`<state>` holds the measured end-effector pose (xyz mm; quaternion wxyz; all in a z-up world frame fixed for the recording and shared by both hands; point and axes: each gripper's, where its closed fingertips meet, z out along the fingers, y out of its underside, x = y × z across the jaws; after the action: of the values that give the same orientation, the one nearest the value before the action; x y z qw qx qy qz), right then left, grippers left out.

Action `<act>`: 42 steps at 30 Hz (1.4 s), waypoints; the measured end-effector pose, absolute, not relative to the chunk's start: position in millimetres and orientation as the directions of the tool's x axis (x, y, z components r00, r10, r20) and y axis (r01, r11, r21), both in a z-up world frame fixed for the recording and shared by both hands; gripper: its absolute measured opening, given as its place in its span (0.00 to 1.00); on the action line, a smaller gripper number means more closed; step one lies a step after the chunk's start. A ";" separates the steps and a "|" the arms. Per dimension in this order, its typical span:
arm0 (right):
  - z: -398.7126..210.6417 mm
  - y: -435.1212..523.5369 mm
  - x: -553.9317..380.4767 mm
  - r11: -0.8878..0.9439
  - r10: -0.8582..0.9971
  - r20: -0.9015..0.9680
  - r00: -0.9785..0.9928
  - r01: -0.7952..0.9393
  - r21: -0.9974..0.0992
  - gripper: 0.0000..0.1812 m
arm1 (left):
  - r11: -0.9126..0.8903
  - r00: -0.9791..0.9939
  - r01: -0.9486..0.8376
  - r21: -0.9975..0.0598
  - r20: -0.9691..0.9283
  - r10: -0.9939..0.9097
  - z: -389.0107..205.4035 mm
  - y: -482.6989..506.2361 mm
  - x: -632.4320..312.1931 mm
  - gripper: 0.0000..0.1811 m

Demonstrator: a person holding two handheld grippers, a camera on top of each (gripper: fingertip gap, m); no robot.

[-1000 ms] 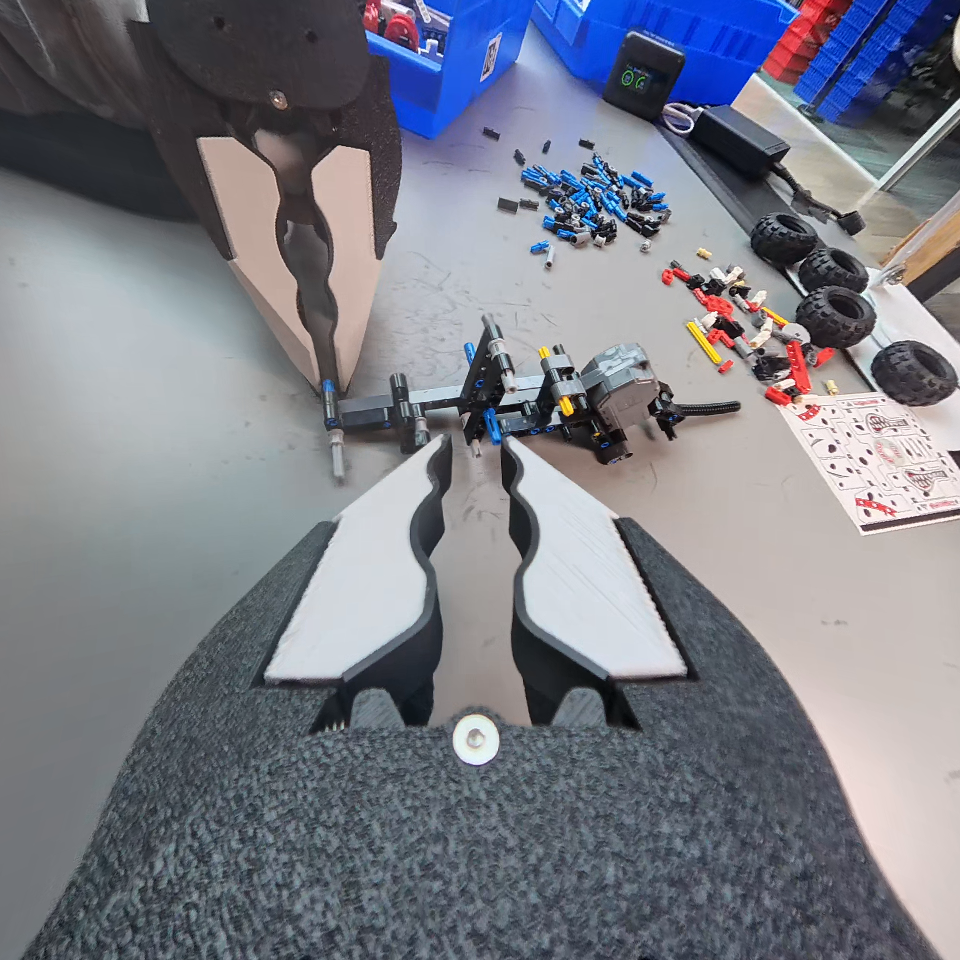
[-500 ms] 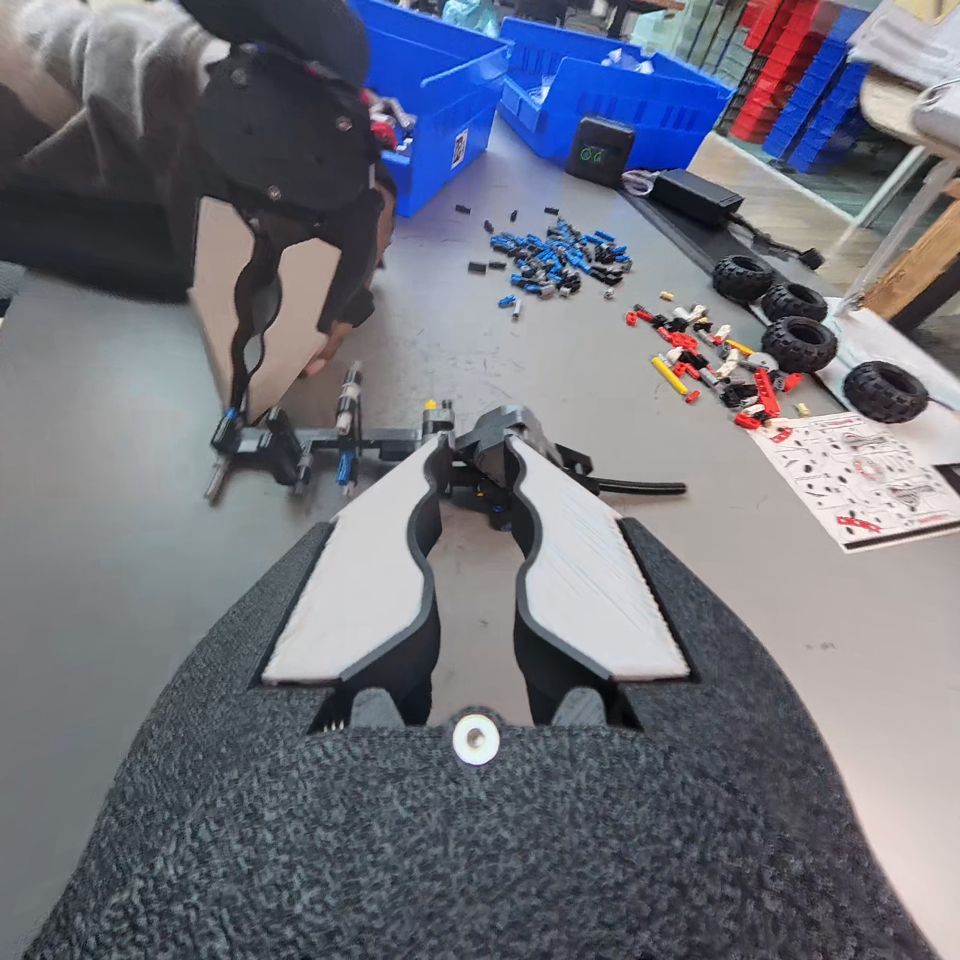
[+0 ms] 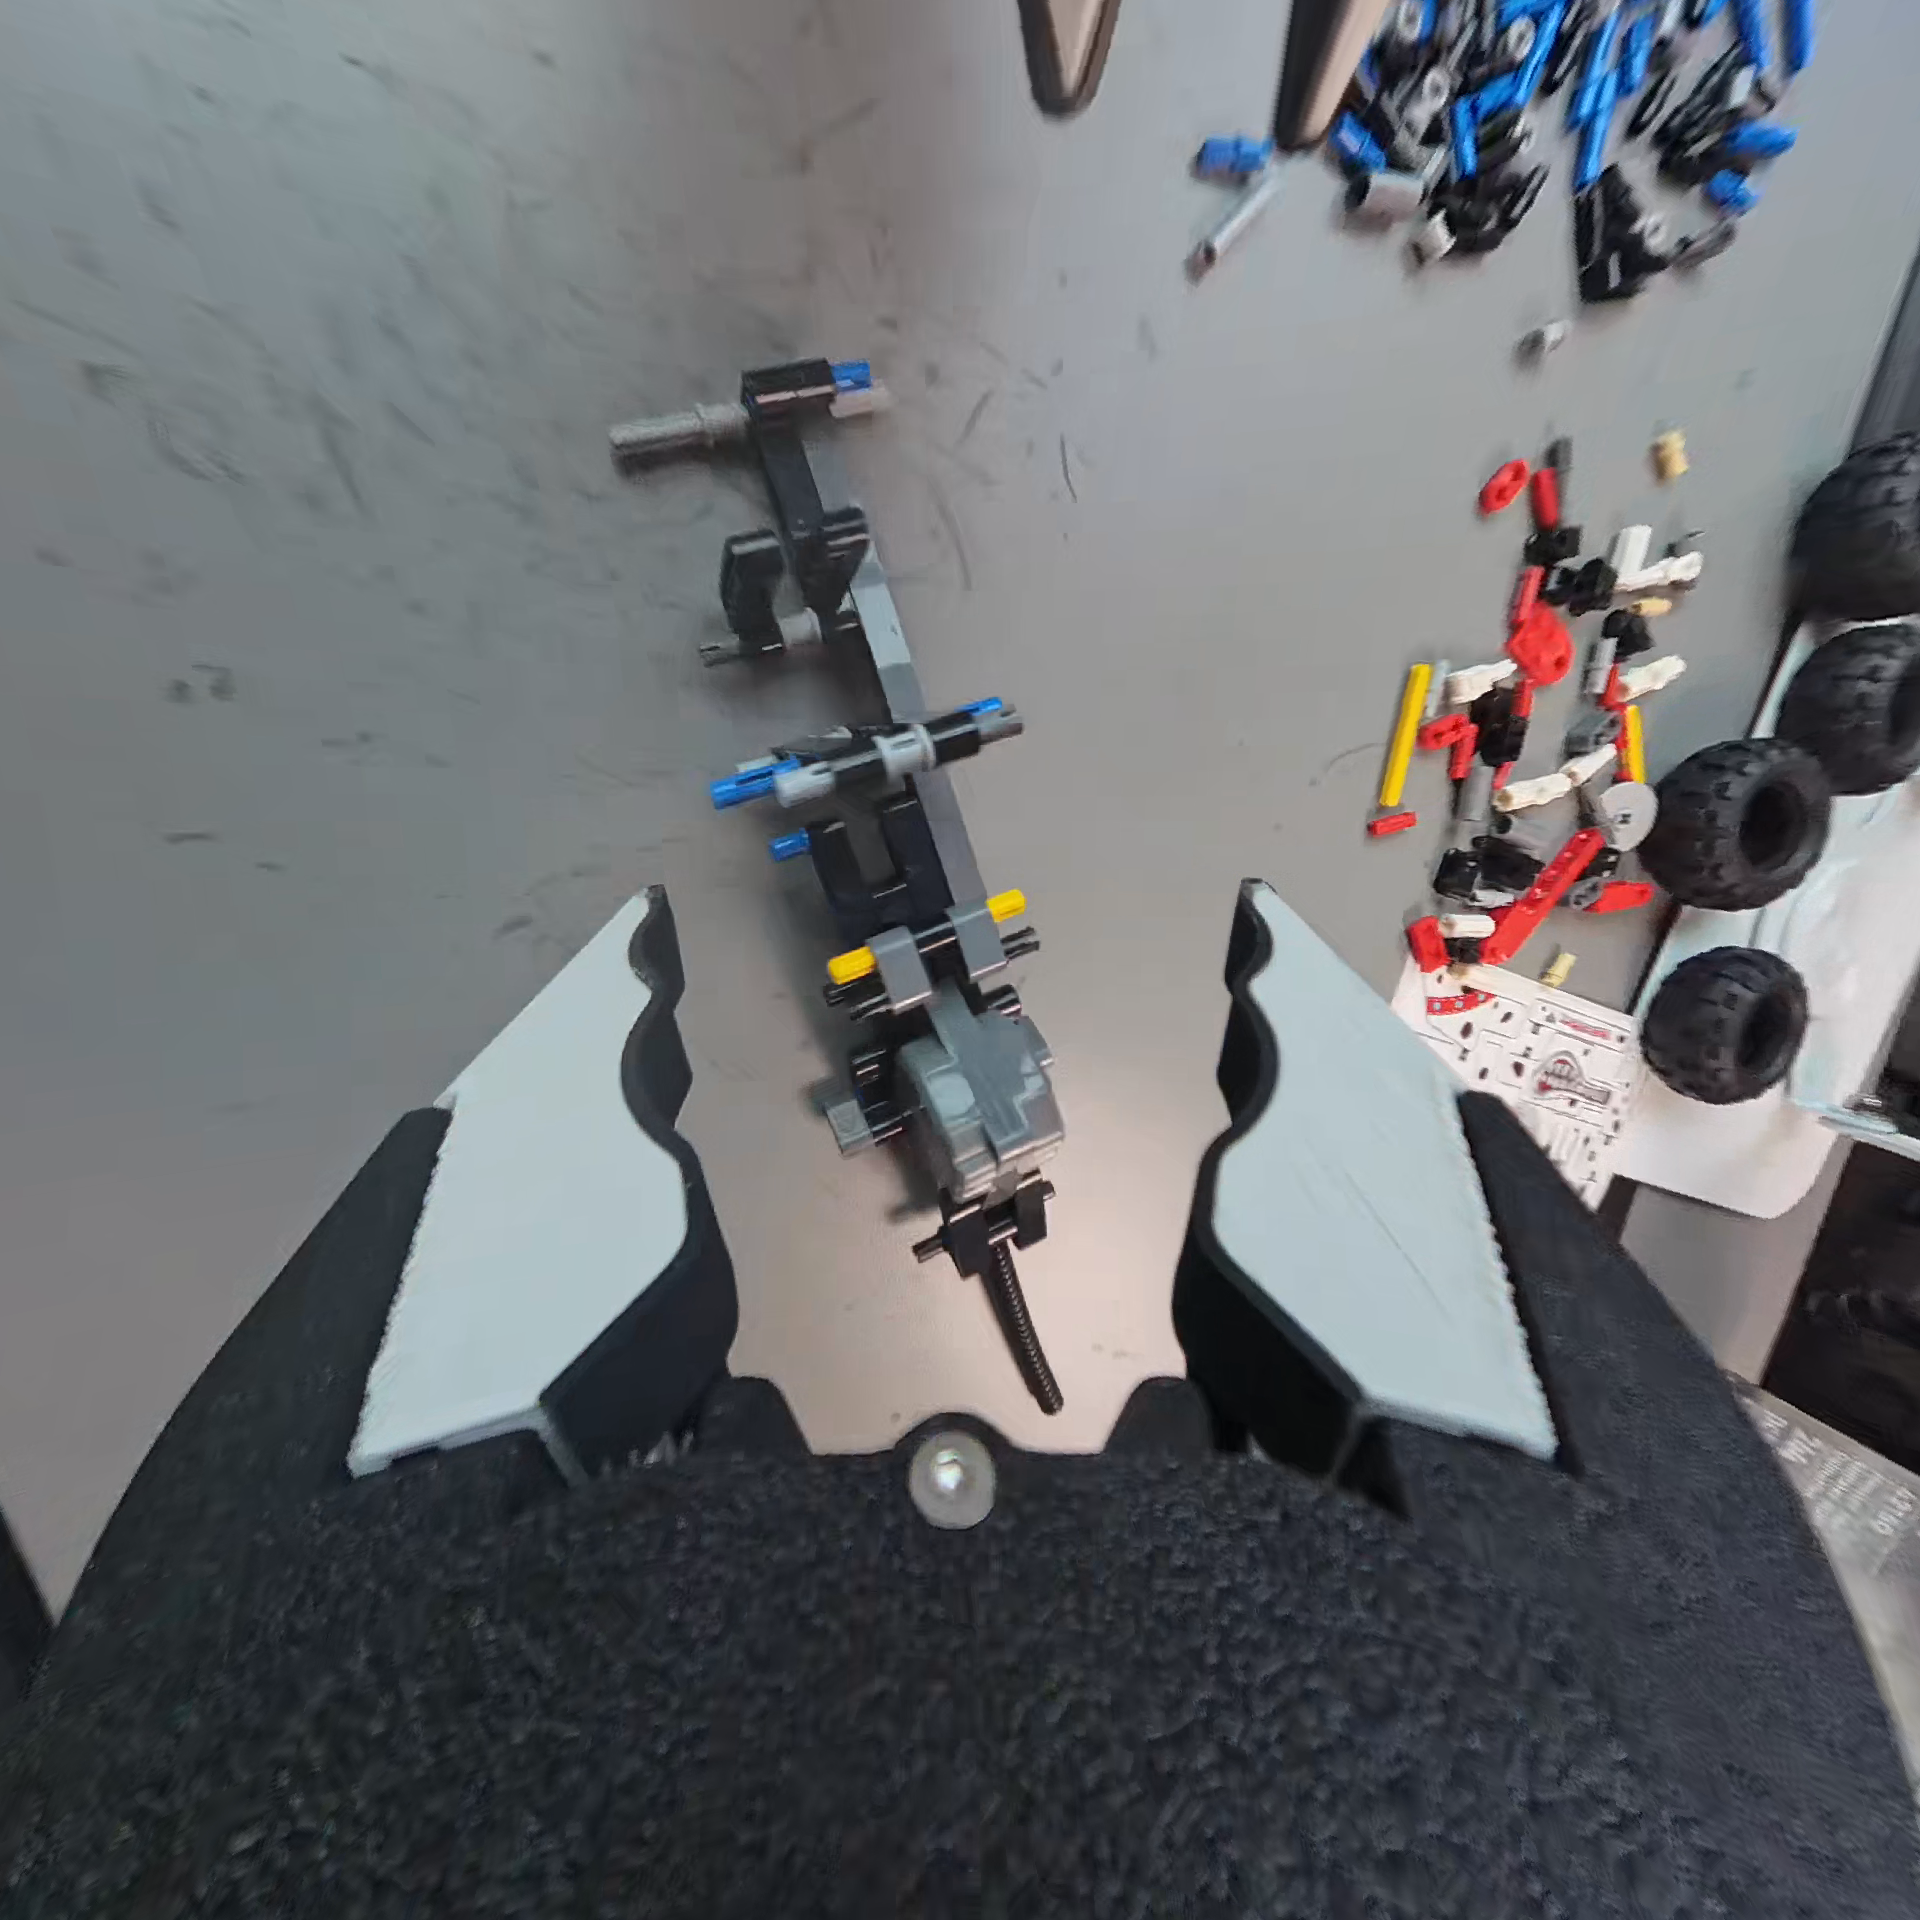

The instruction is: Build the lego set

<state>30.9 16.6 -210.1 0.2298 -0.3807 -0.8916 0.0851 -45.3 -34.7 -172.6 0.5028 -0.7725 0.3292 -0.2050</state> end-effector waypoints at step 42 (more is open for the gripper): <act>20.3 343.3 -140.8 0.224 0.744 0.267 0.613 0.148 -0.963 0.00 | -0.036 0.975 -0.043 -0.998 -0.034 -0.221 -132.7 -6.1 -119.2 0.19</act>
<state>-140.8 343.3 20.3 0.6826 -0.5835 -0.3821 0.2183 -119.2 -6.1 -132.7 0.6883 -0.7166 0.0920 -0.0648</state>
